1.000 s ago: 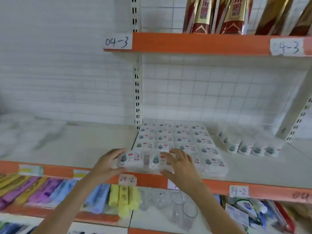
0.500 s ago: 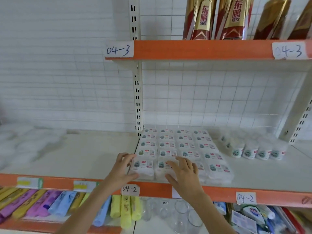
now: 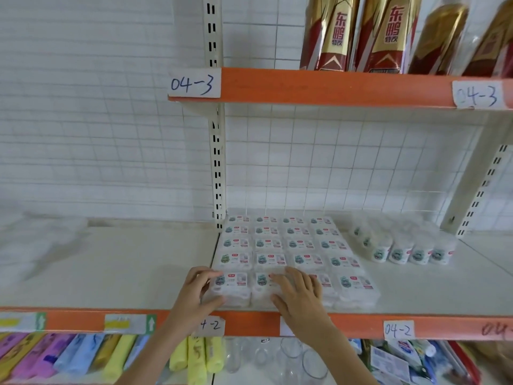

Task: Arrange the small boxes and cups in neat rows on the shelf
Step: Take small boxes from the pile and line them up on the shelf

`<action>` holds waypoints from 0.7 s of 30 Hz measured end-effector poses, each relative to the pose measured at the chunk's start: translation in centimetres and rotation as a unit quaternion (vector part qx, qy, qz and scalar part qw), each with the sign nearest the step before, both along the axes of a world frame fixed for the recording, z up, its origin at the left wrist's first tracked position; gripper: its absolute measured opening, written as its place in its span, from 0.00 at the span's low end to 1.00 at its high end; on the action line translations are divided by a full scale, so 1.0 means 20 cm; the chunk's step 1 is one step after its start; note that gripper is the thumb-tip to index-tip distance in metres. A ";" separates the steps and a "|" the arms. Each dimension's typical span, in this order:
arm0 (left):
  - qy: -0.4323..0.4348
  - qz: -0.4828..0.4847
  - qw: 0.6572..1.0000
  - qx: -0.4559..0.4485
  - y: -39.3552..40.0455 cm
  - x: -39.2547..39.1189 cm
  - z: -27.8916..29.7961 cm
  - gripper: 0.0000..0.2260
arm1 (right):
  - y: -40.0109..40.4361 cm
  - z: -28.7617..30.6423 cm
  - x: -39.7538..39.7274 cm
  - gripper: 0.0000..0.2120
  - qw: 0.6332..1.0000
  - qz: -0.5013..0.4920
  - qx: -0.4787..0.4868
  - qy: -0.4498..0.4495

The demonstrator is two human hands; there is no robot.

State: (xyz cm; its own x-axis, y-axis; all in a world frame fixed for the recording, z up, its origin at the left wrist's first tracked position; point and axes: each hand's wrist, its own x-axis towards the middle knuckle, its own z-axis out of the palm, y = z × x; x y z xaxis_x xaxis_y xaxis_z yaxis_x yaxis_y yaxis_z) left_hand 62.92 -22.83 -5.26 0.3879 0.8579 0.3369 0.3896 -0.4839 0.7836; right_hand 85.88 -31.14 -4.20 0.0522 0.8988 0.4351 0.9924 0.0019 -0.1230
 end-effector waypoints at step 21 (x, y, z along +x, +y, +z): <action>0.334 0.205 0.917 0.080 -0.67 -0.38 0.08 0.25 | -0.25 0.13 -0.32 0.14 0.946 0.312 -0.062 0.058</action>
